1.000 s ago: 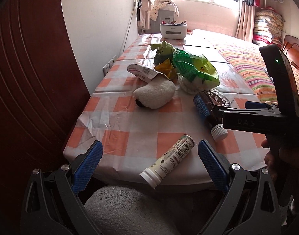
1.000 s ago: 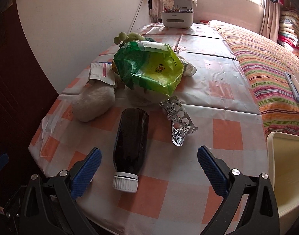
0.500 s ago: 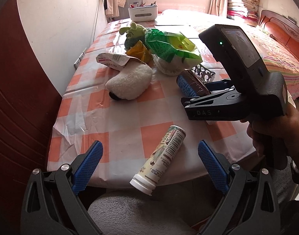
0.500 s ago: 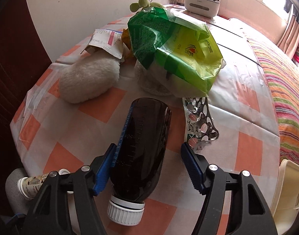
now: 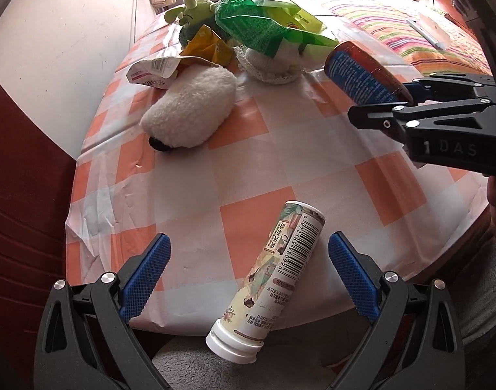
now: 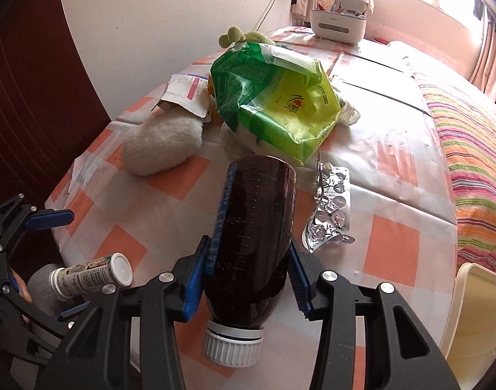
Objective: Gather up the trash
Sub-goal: 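Grasp the white-capped cylindrical tube with the left tool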
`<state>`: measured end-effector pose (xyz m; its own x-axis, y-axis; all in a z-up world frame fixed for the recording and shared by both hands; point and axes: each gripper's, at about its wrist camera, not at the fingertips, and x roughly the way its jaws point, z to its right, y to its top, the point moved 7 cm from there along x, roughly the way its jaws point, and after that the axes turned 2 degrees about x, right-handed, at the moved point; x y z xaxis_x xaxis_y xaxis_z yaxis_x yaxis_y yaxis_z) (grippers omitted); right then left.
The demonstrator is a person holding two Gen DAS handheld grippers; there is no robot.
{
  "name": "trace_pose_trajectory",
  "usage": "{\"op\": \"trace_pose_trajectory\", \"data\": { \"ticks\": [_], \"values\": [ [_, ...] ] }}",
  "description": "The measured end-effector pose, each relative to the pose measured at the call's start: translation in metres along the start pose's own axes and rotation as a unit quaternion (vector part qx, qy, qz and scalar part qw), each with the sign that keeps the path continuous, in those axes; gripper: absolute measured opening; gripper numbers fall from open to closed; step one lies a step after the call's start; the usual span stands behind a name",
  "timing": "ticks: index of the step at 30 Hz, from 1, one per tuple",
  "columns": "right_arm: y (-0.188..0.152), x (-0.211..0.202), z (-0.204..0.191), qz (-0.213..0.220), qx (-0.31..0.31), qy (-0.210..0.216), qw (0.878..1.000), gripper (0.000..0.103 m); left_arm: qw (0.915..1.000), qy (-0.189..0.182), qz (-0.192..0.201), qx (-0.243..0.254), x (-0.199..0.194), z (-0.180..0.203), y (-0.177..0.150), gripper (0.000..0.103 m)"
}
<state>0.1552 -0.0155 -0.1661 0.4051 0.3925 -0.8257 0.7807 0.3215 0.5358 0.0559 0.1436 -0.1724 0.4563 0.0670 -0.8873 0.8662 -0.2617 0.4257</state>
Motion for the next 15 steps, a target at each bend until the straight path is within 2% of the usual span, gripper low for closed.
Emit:
{"op": "trace_pose_trajectory", "data": {
  "ticks": [5, 13, 15],
  "values": [
    [0.005, -0.029, 0.014, 0.040, 0.014, -0.002, 0.999, 0.044, 0.9997, -0.006, -0.025, 0.000, 0.013, 0.001, 0.001, 0.096],
    [0.011, -0.062, 0.043, 0.095, 0.041, -0.017, 0.995, 0.044, 0.9996, -0.008, -0.023, -0.011, 0.014, 0.009, 0.006, 0.094],
    [0.011, -0.063, 0.051, 0.100, 0.054, -0.019, 0.993, 0.044, 0.9994, -0.018, -0.021, -0.019, 0.013, 0.013, 0.008, 0.083]
  ]
}}
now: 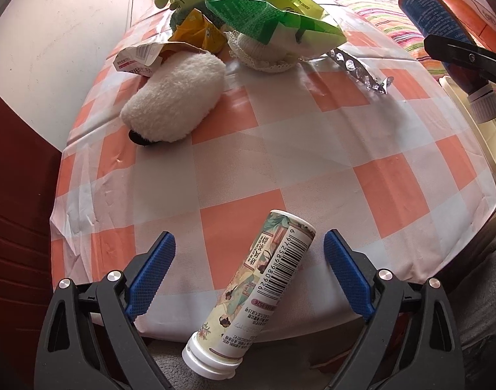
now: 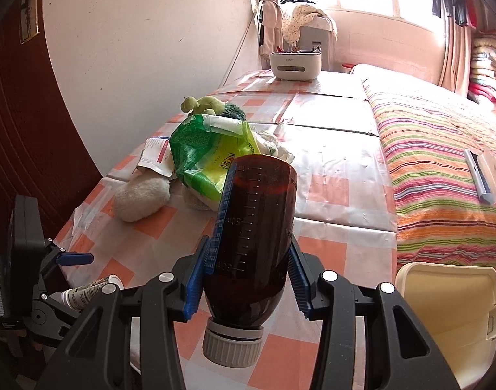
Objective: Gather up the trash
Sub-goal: 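Grasp the white-capped cylindrical tube with the left tool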
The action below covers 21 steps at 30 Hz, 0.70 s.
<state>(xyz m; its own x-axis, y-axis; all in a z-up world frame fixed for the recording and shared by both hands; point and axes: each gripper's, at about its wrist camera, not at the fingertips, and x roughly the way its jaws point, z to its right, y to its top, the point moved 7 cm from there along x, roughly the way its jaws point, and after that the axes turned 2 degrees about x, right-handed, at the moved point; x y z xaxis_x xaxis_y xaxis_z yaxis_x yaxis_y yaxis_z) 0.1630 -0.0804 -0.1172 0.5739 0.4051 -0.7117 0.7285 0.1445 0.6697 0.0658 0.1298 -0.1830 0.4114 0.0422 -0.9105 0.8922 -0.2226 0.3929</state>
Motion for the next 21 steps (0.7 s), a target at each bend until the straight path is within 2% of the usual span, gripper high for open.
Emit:
{"op": "trace_pose_trajectory", "data": {
  "ticks": [1, 3, 4, 6, 9, 14, 21],
  "values": [
    [0.001, -0.001, 0.006, 0.003, 0.008, -0.002, 1.000, 0.044, 1.0000, -0.007, 0.001, -0.004, -0.001, 0.002, 0.001, 0.078],
    [0.001, -0.004, 0.018, 0.007, 0.020, -0.008, 1.000, 0.044, 0.9998, -0.019, 0.001, -0.009, -0.004, 0.007, 0.002, 0.060],
    [0.001, -0.005, 0.023, 0.008, 0.026, -0.010, 1.000, 0.044, 0.9998, -0.020, 0.002, -0.008, -0.005, 0.011, 0.003, 0.055],
    [0.001, -0.007, 0.034, 0.012, 0.040, -0.013, 0.999, 0.044, 0.9999, -0.014, 0.004, -0.002, -0.006, 0.017, 0.005, 0.039],
    [0.001, -0.011, 0.047, 0.018, 0.056, -0.018, 0.998, 0.044, 0.9998, 0.007, 0.013, 0.011, -0.007, 0.025, 0.010, 0.036],
    [-0.002, -0.017, 0.067, 0.029, 0.074, -0.032, 0.996, 0.044, 0.9993, 0.016, 0.034, 0.008, -0.008, 0.032, 0.020, 0.033],
    [-0.004, -0.024, 0.090, 0.039, 0.096, -0.049, 0.993, 0.044, 0.9975, 0.011, 0.069, 0.000, -0.015, 0.045, 0.042, 0.032]
  ]
}}
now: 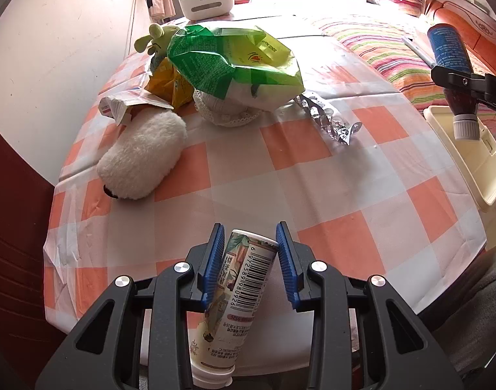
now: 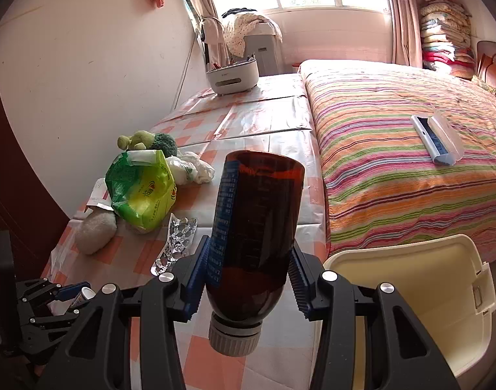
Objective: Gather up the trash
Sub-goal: 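Grasp the white-capped cylindrical tube with the left tool, then carry the brown bottle into the cream bin and open the right tool while the left tool carries the tube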
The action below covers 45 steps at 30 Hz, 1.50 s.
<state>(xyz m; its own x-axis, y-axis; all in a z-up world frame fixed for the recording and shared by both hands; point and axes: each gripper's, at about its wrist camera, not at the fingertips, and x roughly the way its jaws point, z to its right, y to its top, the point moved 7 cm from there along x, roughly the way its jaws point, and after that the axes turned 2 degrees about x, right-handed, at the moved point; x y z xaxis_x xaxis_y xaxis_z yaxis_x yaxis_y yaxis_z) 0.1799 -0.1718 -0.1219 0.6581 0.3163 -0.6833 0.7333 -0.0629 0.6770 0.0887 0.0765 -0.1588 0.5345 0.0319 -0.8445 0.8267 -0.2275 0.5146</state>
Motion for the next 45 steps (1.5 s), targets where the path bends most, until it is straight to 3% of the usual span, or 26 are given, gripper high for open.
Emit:
{"op": "trace_pose_trajectory", "data": {
  "ticks": [10, 20, 45],
  "values": [
    [0.005, -0.007, 0.017, 0.020, 0.005, -0.017, 1.000, 0.042, 0.9988, -0.018, 0.046, 0.002, -0.009, 0.030, 0.035, 0.031],
    [0.008, -0.017, 0.016, 0.038, 0.007, -0.013, 0.999, 0.041, 0.9976, -0.035, 0.060, 0.002, -0.016, 0.044, 0.047, 0.031],
    [0.020, -0.049, 0.057, 0.093, 0.057, -0.046, 0.993, 0.042, 0.9840, -0.102, 0.146, 0.016, -0.060, 0.110, 0.099, 0.029]
  ]
}}
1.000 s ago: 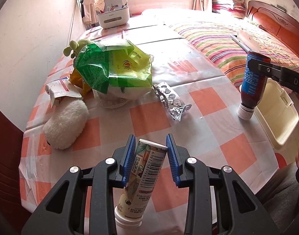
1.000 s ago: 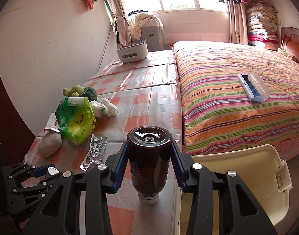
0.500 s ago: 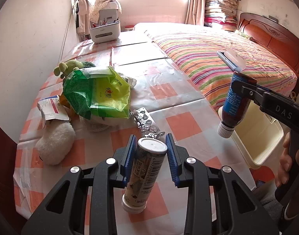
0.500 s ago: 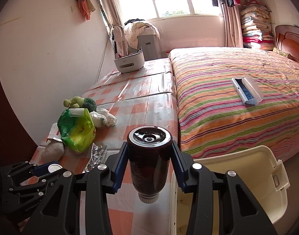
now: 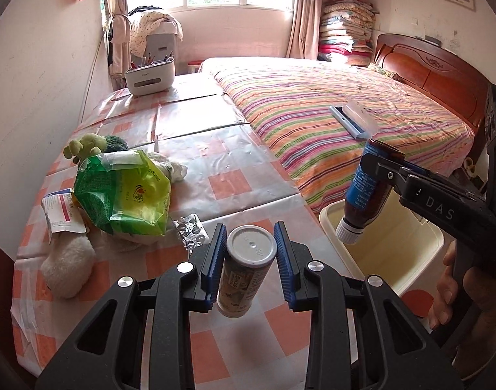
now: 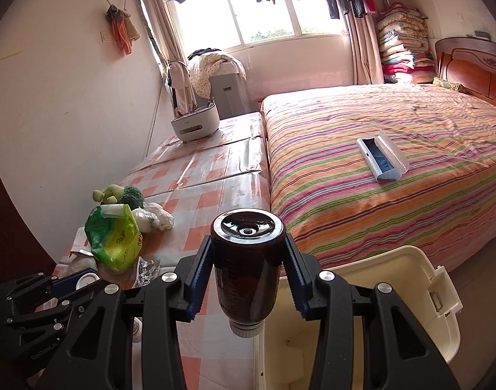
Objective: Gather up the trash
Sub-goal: 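Carry the brown bottle into the cream bin and open the right tool while the left tool carries the tube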
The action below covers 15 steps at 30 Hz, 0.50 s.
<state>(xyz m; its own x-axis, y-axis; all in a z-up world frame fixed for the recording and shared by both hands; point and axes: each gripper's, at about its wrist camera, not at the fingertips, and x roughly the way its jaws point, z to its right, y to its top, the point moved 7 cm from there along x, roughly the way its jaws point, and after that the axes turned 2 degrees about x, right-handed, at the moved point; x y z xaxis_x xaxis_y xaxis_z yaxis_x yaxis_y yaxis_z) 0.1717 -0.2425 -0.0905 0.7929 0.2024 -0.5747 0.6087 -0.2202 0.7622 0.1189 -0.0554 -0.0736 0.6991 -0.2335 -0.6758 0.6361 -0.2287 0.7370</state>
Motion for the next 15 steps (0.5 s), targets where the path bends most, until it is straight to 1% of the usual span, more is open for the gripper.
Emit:
{"op": "trace_pose_trajectory", "data": {
  "ticks": [9, 12, 15],
  "values": [
    [0.008, -0.014, 0.032, 0.023, 0.028, -0.032, 0.999, 0.042, 0.9984, -0.042, 0.029, 0.022, -0.006, 0.043, 0.030, 0.029],
    [0.009, -0.016, 0.044, 0.028, 0.035, -0.054, 0.998, 0.042, 0.9973, -0.056, 0.037, 0.031, -0.009, 0.058, 0.040, 0.029],
    [0.007, -0.015, 0.059, 0.022, 0.046, -0.078, 0.996, 0.042, 0.9958, -0.070, 0.042, 0.041, -0.009, 0.074, 0.049, 0.029]
  ]
}}
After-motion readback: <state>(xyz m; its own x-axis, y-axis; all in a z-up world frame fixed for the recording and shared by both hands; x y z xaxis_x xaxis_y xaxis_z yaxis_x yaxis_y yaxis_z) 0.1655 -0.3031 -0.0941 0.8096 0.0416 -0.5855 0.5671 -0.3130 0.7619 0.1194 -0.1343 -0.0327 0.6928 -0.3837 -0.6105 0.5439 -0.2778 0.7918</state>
